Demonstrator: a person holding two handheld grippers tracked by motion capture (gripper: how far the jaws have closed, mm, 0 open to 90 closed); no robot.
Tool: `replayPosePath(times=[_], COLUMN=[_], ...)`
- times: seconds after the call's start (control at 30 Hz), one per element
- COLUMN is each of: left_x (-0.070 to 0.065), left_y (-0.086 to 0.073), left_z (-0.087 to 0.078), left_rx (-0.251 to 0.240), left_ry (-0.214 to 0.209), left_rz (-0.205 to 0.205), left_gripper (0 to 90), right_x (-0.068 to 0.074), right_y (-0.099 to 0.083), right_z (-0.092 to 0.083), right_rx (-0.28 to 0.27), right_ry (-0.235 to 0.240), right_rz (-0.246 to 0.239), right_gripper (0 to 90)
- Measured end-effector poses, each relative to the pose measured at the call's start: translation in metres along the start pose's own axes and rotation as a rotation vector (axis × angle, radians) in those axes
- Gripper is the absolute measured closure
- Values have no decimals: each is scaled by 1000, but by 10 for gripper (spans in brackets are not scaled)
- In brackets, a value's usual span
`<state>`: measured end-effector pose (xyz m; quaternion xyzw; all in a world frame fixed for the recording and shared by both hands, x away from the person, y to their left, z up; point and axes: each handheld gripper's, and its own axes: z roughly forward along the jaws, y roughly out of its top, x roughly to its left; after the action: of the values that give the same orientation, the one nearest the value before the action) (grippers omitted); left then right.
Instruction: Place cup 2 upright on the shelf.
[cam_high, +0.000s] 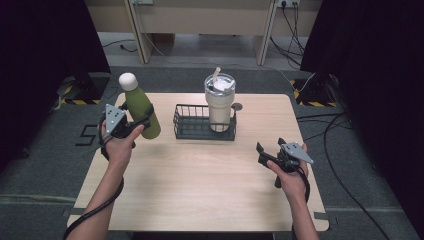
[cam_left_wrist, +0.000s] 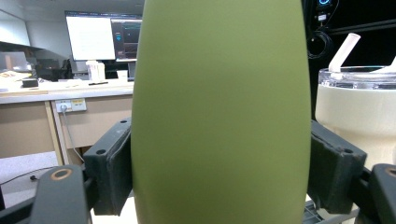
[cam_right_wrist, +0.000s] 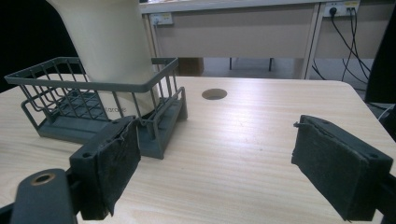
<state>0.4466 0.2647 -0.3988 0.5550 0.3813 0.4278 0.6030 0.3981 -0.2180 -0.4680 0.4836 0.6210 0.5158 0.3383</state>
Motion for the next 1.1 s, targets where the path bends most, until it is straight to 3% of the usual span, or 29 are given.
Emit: replayPosePath(times=[1.1], left_x=[-11], left_y=[20], left_z=[13], left_rx=[-35], left_ry=[-28], left_rz=[5], left_gripper=[213], right_x=[-1], right_y=[-2], right_z=[1], right_rx=[8], right_ry=[-2], right_rz=[3], right_gripper=[149])
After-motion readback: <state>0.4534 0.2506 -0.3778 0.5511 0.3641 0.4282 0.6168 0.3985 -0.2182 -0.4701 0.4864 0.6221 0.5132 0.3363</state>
